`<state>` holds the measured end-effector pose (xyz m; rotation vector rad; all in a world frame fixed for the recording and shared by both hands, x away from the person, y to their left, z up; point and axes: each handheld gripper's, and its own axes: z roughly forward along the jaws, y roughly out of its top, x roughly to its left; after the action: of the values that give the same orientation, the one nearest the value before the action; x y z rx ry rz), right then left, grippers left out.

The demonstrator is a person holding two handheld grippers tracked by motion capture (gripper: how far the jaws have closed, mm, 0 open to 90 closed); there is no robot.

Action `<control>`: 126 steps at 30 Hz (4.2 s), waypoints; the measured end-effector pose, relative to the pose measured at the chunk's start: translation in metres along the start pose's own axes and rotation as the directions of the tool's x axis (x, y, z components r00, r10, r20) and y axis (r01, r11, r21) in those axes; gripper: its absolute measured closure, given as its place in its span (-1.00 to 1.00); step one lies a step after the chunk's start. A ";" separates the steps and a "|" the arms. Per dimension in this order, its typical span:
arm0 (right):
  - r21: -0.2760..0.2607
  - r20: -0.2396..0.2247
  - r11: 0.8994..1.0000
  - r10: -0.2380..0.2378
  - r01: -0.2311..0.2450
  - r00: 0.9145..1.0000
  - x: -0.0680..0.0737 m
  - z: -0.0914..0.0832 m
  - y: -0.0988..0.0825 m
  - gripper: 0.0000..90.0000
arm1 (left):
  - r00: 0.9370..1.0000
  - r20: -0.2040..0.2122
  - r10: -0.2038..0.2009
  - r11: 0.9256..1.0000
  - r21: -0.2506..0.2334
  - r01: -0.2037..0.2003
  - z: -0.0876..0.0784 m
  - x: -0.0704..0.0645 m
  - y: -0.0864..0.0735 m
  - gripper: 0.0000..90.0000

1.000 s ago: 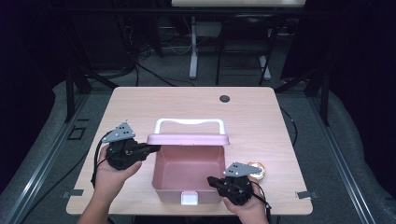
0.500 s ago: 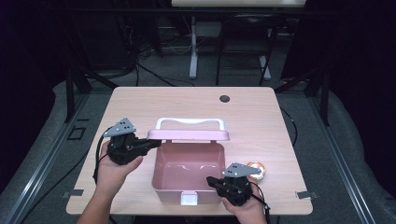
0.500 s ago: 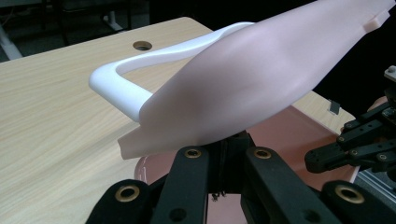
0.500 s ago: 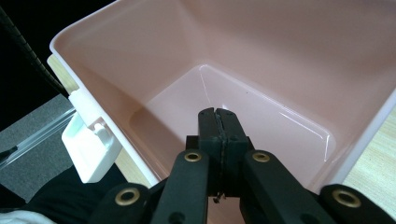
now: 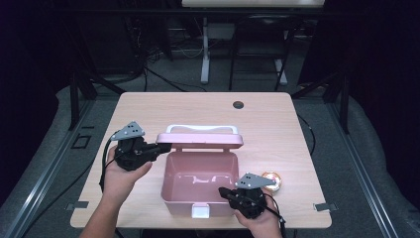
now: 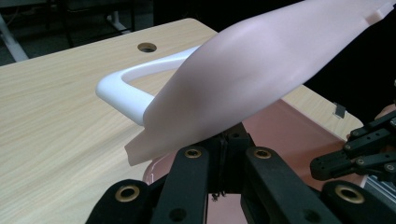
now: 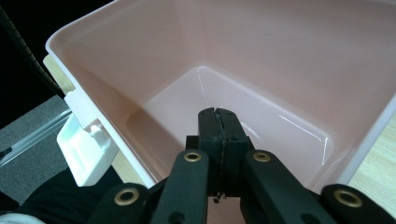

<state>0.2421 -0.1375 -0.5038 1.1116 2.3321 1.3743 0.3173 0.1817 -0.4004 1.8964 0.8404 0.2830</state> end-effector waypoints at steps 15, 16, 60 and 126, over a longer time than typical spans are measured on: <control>0.000 0.002 1.000 -0.008 0.008 1.000 0.000 0.000 0.000 1.00 | 1.000 -0.022 -0.004 1.000 0.007 0.004 0.004 0.004 0.010 0.99; 0.000 0.002 1.000 -0.008 0.008 1.000 0.000 0.000 0.000 1.00 | 1.000 -0.023 -0.002 1.000 0.007 0.002 0.005 0.005 0.010 0.99; -0.003 0.002 1.000 -0.017 0.017 1.000 0.000 0.000 0.000 1.00 | 0.998 -0.057 -0.037 0.999 0.018 0.039 0.018 0.023 0.019 0.99; -0.066 -0.032 0.998 -0.024 0.021 0.999 0.003 -0.013 0.013 0.79 | 0.998 -0.032 -0.059 0.998 0.025 0.060 -0.008 0.017 -0.050 0.24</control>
<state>0.2395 -0.1409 -0.4858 1.0489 2.2968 1.4604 0.3043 0.2115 -0.4428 1.8915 0.9242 0.2671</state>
